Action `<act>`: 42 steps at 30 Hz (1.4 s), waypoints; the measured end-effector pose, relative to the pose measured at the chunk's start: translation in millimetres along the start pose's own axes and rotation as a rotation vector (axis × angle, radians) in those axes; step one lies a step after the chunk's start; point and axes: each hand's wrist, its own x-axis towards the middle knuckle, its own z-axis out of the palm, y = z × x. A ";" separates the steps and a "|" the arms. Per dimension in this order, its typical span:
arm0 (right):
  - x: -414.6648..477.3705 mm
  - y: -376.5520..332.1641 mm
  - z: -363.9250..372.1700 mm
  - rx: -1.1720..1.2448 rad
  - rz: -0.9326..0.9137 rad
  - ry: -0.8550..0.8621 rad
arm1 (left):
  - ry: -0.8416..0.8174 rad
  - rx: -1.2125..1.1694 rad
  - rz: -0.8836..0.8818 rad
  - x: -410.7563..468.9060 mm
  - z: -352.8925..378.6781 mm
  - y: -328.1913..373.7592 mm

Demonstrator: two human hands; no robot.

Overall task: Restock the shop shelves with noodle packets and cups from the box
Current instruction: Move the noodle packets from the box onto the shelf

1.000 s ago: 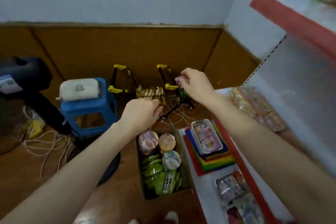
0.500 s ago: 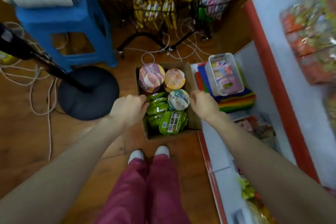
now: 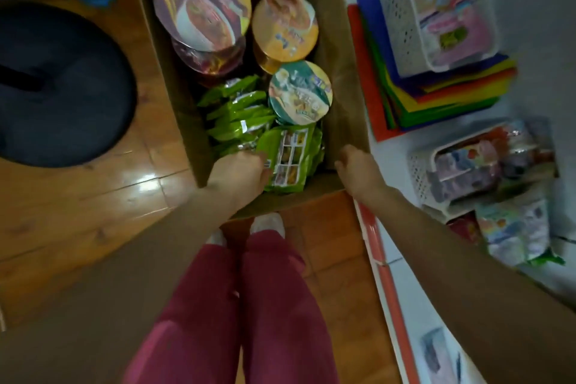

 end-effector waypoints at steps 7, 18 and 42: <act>49.2 28.2 19.9 0.052 -0.012 0.029 | -0.038 0.041 -0.030 73.4 60.5 54.3; 77.8 27.7 47.7 0.155 0.020 -0.034 | -0.072 0.038 -0.112 84.2 60.3 37.2; 82.6 -18.7 78.1 0.870 0.377 -0.064 | 0.029 -0.050 -0.082 55.9 38.9 -25.3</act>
